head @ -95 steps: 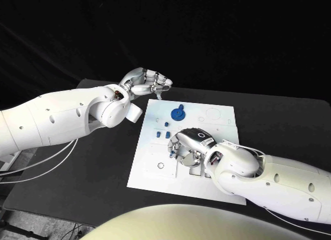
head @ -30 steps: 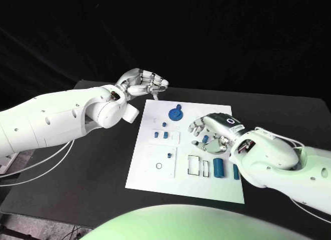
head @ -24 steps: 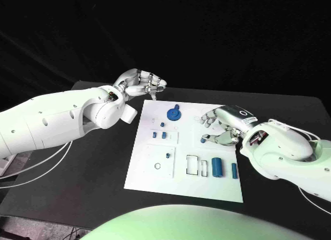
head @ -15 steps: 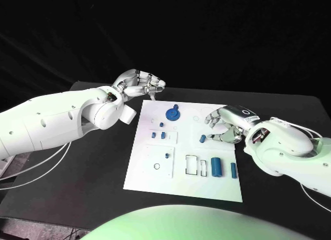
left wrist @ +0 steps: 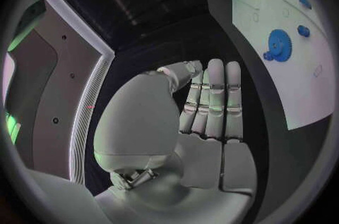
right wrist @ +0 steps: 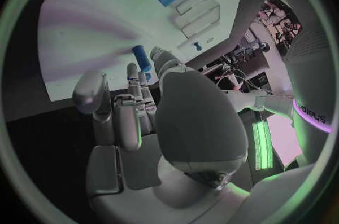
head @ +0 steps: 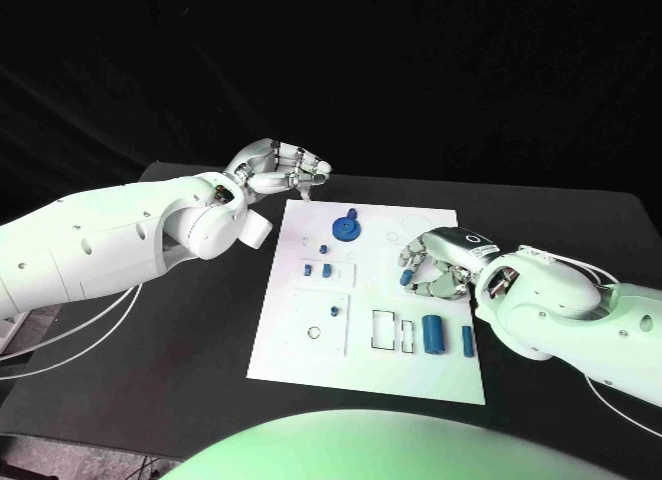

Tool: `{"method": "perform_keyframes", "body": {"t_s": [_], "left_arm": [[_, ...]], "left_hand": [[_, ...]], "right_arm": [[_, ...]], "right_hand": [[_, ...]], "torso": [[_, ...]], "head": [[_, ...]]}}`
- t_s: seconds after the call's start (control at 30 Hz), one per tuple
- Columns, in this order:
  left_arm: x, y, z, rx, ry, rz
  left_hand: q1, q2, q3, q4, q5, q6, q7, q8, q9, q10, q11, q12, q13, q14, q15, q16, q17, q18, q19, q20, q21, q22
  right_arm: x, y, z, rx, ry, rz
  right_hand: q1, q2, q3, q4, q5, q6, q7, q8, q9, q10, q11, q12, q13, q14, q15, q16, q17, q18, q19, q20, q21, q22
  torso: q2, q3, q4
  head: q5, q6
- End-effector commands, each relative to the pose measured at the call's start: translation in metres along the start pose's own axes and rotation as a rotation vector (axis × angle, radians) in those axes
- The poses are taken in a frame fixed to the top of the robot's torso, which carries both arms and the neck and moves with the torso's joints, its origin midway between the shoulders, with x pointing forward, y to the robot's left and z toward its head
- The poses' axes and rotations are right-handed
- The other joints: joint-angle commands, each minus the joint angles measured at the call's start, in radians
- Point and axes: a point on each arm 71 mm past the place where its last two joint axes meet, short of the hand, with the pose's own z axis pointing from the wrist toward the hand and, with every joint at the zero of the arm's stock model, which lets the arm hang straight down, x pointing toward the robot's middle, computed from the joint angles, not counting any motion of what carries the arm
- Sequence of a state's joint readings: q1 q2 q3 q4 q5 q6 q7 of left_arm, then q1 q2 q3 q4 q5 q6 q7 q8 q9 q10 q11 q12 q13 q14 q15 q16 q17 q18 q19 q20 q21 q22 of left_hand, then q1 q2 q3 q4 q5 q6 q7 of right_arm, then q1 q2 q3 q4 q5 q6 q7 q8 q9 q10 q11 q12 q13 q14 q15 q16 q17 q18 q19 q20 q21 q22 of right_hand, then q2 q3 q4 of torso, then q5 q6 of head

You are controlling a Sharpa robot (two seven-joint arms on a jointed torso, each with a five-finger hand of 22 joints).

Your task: Assemble the parts on the task board

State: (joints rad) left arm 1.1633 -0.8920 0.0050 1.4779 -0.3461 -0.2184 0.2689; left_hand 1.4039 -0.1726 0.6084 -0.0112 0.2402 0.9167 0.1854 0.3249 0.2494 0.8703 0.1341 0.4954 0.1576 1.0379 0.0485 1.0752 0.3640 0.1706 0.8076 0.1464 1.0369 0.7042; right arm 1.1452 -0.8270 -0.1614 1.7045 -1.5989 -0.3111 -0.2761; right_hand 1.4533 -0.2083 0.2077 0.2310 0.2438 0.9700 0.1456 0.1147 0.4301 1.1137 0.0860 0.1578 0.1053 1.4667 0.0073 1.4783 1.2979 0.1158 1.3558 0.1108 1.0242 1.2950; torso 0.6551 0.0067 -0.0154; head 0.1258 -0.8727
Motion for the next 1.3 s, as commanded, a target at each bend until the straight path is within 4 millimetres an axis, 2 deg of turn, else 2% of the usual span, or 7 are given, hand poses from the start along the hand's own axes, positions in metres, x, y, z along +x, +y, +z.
{"method": "perform_keyframes", "body": {"t_s": [0.03, 0.2, 0.33, 0.67, 0.83, 1.0, 1.3], "left_arm": [[0.0024, -0.0013, 0.0004, 0.007, 0.019, -0.002], [0.0028, -0.0014, 0.0005, 0.007, 0.02, -0.002], [0.0028, -0.0013, 0.0006, 0.006, 0.02, -0.002], [0.0024, -0.0008, 0.0005, 0.001, 0.02, -0.002], [0.0025, -0.0007, 0.0005, -0.001, 0.02, -0.002], [0.0025, -0.0006, 0.0006, -0.002, 0.021, -0.002], [0.0026, -0.0006, 0.0007, -0.002, 0.021, -0.002]], "left_hand": [[0.003, 0.005, 0.001, -0.004, 0.002, -0.004, 0.006, -0.007, -0.001, -0.009, 0.0, -0.004, -0.001, 0.0, 0.005, -0.004, -0.001, 0.014, -0.003, 0.0, 0.001, 0.001], [0.003, 0.005, 0.001, -0.004, 0.002, -0.004, 0.006, -0.007, -0.001, -0.009, 0.0, -0.004, -0.001, 0.0, 0.005, -0.004, -0.001, 0.014, -0.003, 0.0, 0.001, 0.001], [0.003, 0.005, 0.001, -0.004, 0.002, -0.004, 0.006, -0.007, -0.001, -0.009, 0.0, -0.004, -0.001, 0.0, 0.005, -0.004, -0.001, 0.014, -0.003, 0.0, 0.001, 0.001], [0.003, 0.007, 0.001, -0.005, 0.002, -0.006, 0.006, -0.007, -0.002, -0.009, 0.001, -0.004, -0.004, 0.001, 0.005, -0.004, -0.001, 0.014, -0.004, 0.001, 0.002, 0.001], [0.003, 0.007, 0.001, -0.005, 0.002, -0.006, 0.006, -0.007, -0.002, -0.009, 0.001, -0.004, -0.004, 0.001, 0.005, -0.004, -0.001, 0.014, -0.004, 0.001, 0.002, 0.001], [0.003, 0.007, 0.001, -0.005, 0.002, -0.006, 0.006, -0.007, -0.002, -0.009, 0.001, -0.004, -0.004, 0.001, 0.005, -0.004, -0.001, 0.014, -0.004, 0.001, 0.002, 0.001], [0.002, 0.008, 0.001, -0.005, 0.002, -0.006, 0.007, -0.007, -0.002, -0.009, 0.001, -0.004, -0.005, 0.001, 0.006, -0.004, -0.002, 0.014, -0.004, 0.001, 0.002, 0.001]], "right_arm": [[0.0039, 0.0009, 0.0022, -0.007, 0.033, -0.004], [0.0057, 0.0006, 0.0055, -0.004, 0.036, -0.006], [0.0071, 0.0008, 0.0074, -0.003, 0.038, -0.007], [0.0092, -0.0005, 0.0095, 0.004, 0.037, -0.014], [0.0097, -0.0005, 0.0098, 0.004, 0.037, -0.018], [0.0083, 0.0003, 0.0093, -0.001, 0.013, -0.021], [0.0027, 0.0059, 0.0052, -0.027, -0.051, -0.014]], "right_hand": [[0.017, 0.001, 0.021, 0.012, 0.005, 0.014, 0.0, -0.004, -0.004, 0.015, 0.0, 0.004, -0.005, 0.052, 0.0, 0.004, 0.003, -0.009, 0.006, -0.001, 0.005, 0.002], [0.031, -0.001, 0.082, 0.041, 0.005, 0.045, 0.004, -0.001, -0.009, 0.043, 0.001, -0.007, -0.019, 0.052, 0.0, 0.007, 0.007, -0.01, 0.009, -0.002, 0.008, 0.007], [0.041, 0.001, 0.121, 0.049, 0.005, 0.063, 0.002, 0.002, -0.01, 0.059, -0.001, -0.012, -0.025, 0.053, -0.001, 0.009, 0.01, -0.011, 0.011, -0.003, 0.01, 0.01], [0.041, 0.0, 0.216, 0.05, 0.004, 0.083, 0.001, 0.003, -0.011, 0.081, -0.003, -0.03, -0.036, 0.053, -0.003, 0.01, 0.011, -0.011, 0.011, -0.006, 0.009, 0.015], [0.048, 0.0, 0.267, 0.034, 0.004, 0.094, -0.002, 0.009, -0.007, 0.097, -0.007, -0.035, -0.036, 0.053, -0.006, 0.011, 0.012, -0.011, 0.012, -0.008, 0.011, 0.019], [0.059, 0.002, 0.329, -0.013, 0.002, 0.121, -0.008, 0.029, 0.007, 0.137, -0.017, -0.029, -0.031, 0.054, -0.015, 0.013, 0.017, -0.012, 0.016, -0.015, 0.022, 0.03], [0.037, -0.002, 0.373, -0.073, 0.0, 0.15, -0.022, 0.063, 0.033, 0.191, -0.034, -0.021, -0.019, 0.057, -0.029, 0.018, 0.03, -0.016, 0.023, -0.029, 0.046, 0.05]], "torso": [[-0.001, -0.0007, -0.0006], [-0.001, 0.0007, -0.0013], [0.0, 0.0011, -0.0015], [0.0, 0.002, -0.0014], [-0.001, 0.0015, -0.0018], [-0.001, 0.0012, -0.0016], [-0.001, 0.0013, -0.0015]], "head": [[0.0, 0.0], [0.001, 0.0], [0.001, 0.0], [0.001, 0.0], [0.001, 0.0], [0.0, 0.0], [0.0, 0.0]]}}
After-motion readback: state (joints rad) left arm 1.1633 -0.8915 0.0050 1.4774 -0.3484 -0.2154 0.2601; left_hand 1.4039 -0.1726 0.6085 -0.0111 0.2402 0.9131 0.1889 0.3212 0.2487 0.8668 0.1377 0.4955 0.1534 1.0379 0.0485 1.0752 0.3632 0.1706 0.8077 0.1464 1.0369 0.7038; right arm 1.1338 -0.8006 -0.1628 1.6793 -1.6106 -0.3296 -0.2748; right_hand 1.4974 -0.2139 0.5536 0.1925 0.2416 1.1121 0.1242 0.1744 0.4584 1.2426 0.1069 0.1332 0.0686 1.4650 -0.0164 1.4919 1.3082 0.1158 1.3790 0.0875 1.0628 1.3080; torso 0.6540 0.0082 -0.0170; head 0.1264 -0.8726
